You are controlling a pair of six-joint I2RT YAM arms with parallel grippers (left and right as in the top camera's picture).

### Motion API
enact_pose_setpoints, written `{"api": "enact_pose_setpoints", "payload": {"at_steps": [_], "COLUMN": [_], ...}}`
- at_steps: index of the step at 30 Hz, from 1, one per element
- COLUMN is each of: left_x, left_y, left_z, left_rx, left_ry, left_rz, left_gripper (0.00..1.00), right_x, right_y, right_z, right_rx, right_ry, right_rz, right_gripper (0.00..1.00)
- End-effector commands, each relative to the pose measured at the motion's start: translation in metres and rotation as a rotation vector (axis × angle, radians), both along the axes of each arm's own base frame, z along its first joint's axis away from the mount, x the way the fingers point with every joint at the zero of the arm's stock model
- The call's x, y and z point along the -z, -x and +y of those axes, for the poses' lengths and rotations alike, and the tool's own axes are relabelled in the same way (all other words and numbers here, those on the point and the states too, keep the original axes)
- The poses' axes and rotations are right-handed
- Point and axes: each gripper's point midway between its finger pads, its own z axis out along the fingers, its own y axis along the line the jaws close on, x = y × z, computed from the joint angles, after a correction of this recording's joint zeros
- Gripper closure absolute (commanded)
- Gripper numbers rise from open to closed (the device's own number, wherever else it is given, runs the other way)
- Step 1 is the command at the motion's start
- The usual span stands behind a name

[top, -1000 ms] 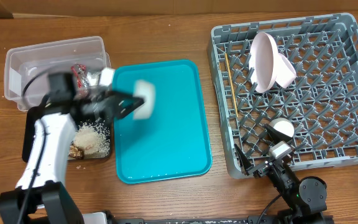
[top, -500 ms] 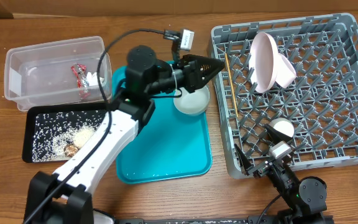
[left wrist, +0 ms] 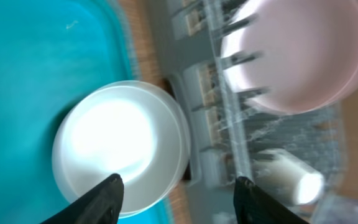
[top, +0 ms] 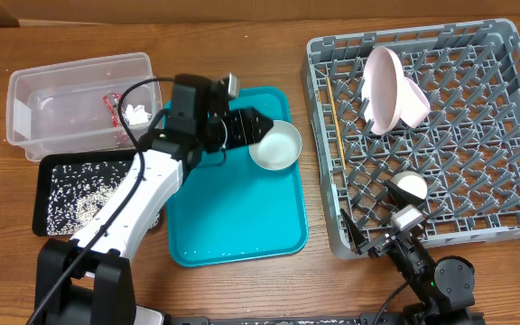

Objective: Sort waste into correct bins and load items into the dishwasher
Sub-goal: 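Carry the emptied bowl back over the teal tray, then lift the white bowl into the dish rack beside the pink plate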

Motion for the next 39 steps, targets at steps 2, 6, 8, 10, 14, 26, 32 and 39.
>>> {"api": "enact_pose_setpoints", "payload": {"at_steps": [2, 6, 8, 10, 14, 26, 32, 39], "left_x": [0.04, 0.055, 0.059, 0.07, 0.092, 0.003, 0.024, 0.079], "left_y": [0.014, 0.021, 0.019, 0.019, 0.023, 0.027, 0.043, 0.049], "left_z": [0.023, 0.038, 0.037, 0.037, 0.027, -0.007, -0.037, -0.061], "left_rx": [-0.03, -0.16, -0.173, -0.175, -0.129, 0.212, 0.566, 0.824], "left_ry": [-0.295, -0.332, -0.323, -0.334, -0.305, -0.309, -0.698, -0.948], "left_rz": [0.03, 0.152, 0.166, 0.19, 0.254, -0.049, -0.338, -0.436], "left_gripper": [0.39, 0.4, 0.41, 0.41, 0.51, 0.54, 0.47, 0.39], "right_x": [0.003, 0.003, 0.003, 0.003, 0.003, 0.003, 0.003, 0.003], "right_y": [0.0, 0.0, 0.0, 0.0, 0.0, 0.0, 0.0, 0.0], "right_z": [-0.001, -0.001, -0.001, -0.001, -0.001, -0.001, -0.001, -0.001], "right_rx": [0.002, 0.002, 0.002, 0.002, 0.002, 0.002, 0.002, 0.002], "right_ry": [0.0, 0.0, 0.0, 0.0, 0.0, 0.0, 0.0, 0.0], "right_rz": [0.0, 0.0, 0.0, 0.0, -0.001, 0.0, -0.001, 0.0], "right_gripper": [0.0, 0.0, 0.0, 0.0, 0.0, 0.0, 0.0, 0.0]}}
